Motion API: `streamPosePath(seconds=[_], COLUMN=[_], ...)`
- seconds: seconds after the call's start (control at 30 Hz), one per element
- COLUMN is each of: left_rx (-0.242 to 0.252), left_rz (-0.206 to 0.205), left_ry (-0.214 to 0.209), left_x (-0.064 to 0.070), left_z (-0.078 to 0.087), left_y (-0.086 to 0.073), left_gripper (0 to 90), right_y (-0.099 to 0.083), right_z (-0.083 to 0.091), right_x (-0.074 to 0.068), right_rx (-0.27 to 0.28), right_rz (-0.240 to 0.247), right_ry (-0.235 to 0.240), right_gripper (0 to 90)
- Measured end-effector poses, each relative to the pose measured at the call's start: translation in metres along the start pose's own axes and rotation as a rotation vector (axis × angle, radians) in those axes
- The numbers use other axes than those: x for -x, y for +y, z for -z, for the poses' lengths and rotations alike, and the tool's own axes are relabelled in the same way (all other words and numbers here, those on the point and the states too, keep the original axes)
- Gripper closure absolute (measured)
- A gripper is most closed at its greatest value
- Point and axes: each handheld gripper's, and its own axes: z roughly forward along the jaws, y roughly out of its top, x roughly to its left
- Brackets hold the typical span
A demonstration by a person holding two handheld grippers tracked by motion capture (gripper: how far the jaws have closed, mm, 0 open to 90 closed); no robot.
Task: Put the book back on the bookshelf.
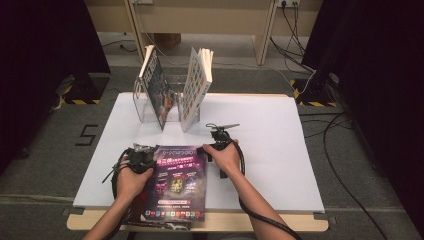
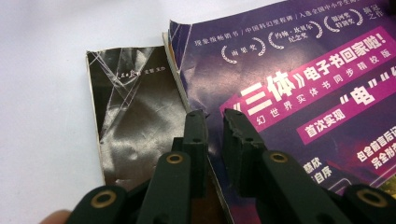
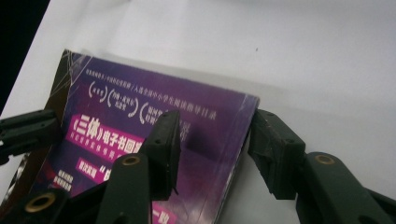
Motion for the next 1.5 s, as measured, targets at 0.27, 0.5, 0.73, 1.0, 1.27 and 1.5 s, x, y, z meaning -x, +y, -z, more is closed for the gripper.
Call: streamPosePath(seconds=[0.27, 0.5, 0.73, 1.0, 1.27, 1.5], left_rx=[-0.003, -0.007, -0.009, -0.009, -0.005, -0.006], left_rz=[0.003, 0.0, -0.002, -0.005, -0.005, -0.006], left_ry=[-0.004, -0.004, -0.001, -0.001, 0.004, 0.003], left_x=[0.0, 0.0, 0.0, 0.0, 0.001, 0.0], left_z=[0.0, 0.0, 0.0, 0.0, 0.0, 0.0], left_y=[0.0, 0.001, 0.001, 0.001, 0.001, 0.0], left_gripper=[78.9, 79.0, 79.0, 79.0, 79.0, 79.1], right_y=[-0.003, -0.005, -0.004, -0.007, -0.008, -0.006], right_z=[0.003, 0.005, 0.009, 0.006, 0.005, 0.013], right_x=[-0.001, 0.001, -0.004, -0.003, -0.001, -0.007], right_rx=[-0.028, -0.051, -0.051, -0.062, -0.065, -0.048], right_rz=[-0.01, -0.03, -0.015, -0.032, -0.036, -0.013], right_ry=[0.0, 0.021, 0.008, 0.013, 0.03, 0.042], right_gripper=[59.6, 64.8, 69.5, 64.8, 67.2, 71.7])
